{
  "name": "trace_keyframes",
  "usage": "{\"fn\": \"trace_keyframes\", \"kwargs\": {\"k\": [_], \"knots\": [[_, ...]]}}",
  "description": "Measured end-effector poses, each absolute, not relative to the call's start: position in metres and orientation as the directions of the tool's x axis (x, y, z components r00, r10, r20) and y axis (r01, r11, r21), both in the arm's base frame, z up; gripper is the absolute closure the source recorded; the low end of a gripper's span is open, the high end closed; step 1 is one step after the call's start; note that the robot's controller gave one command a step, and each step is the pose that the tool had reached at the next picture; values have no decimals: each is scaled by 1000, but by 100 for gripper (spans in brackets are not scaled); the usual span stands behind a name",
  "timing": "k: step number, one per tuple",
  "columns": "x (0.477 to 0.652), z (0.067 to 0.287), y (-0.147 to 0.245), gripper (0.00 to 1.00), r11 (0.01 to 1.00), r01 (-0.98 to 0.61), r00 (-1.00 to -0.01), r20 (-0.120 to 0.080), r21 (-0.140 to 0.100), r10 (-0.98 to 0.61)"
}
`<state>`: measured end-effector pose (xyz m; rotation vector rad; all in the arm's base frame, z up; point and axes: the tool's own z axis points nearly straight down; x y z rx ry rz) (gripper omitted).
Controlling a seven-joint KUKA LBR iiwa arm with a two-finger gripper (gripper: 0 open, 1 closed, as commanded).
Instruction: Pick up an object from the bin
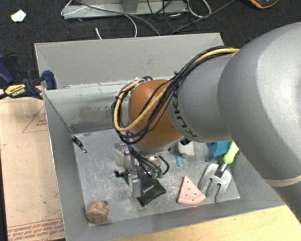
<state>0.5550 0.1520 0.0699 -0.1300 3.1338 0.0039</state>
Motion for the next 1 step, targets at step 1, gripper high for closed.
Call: {"fn": "trace_keyframes", "kwargs": {"k": [1], "knots": [[568, 101, 118, 0, 998, -65, -998, -16, 0, -65]]}}
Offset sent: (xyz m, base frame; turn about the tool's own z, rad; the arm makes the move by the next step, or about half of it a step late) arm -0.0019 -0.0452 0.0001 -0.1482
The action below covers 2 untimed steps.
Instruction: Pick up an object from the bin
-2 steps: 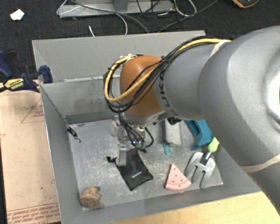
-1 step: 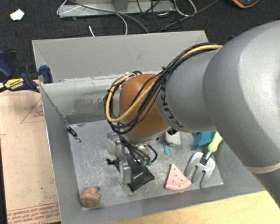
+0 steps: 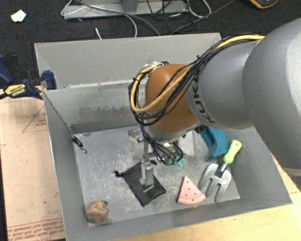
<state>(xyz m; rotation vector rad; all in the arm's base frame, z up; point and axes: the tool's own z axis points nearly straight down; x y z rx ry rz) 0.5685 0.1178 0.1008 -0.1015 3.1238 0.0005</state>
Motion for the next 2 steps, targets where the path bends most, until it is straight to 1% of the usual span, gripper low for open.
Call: {"fn": "trace_keyframes", "kwargs": {"k": [1, 2], "knots": [[554, 71, 107, 100, 974, -227, -974, -3, 4, -227], [554, 71, 107, 100, 974, -227, -974, -3, 4, -227]]}}
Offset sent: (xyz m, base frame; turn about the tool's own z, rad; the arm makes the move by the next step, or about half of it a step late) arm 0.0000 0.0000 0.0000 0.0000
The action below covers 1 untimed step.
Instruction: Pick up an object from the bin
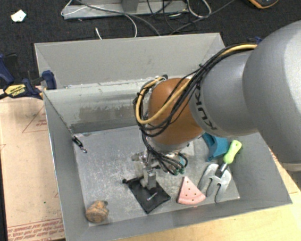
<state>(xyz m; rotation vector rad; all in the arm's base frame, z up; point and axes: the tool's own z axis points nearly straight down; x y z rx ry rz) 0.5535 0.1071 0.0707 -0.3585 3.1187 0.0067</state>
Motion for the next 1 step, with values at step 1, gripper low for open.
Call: {"fn": "trace_keyframes", "kwargs": {"k": [1], "knots": [[553, 85, 107, 100, 974, -225, -974, -4, 4, -225]]}}
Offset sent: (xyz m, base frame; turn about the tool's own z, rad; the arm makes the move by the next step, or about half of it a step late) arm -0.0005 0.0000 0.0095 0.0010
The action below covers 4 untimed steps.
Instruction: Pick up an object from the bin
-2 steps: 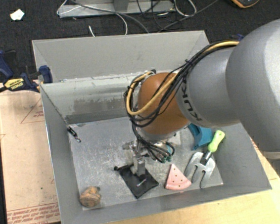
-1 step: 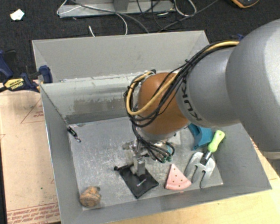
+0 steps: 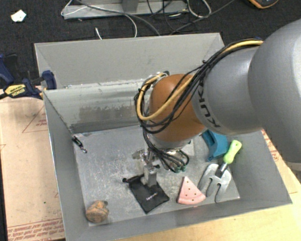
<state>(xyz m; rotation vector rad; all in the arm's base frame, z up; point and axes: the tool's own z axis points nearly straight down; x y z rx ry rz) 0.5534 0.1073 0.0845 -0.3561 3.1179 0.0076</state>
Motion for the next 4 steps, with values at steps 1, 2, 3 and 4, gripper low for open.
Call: {"fn": "trace_keyframes", "kwargs": {"k": [1, 2, 3, 4], "knots": [[554, 99, 108, 100, 974, -226, -974, -6, 4, -226], [553, 122, 108, 100, 974, -225, -974, -2, 5, -225], [554, 151, 108, 100, 974, -225, -974, -7, 5, -225], [554, 172, 108, 100, 975, -224, -975, -7, 5, -224]]}}
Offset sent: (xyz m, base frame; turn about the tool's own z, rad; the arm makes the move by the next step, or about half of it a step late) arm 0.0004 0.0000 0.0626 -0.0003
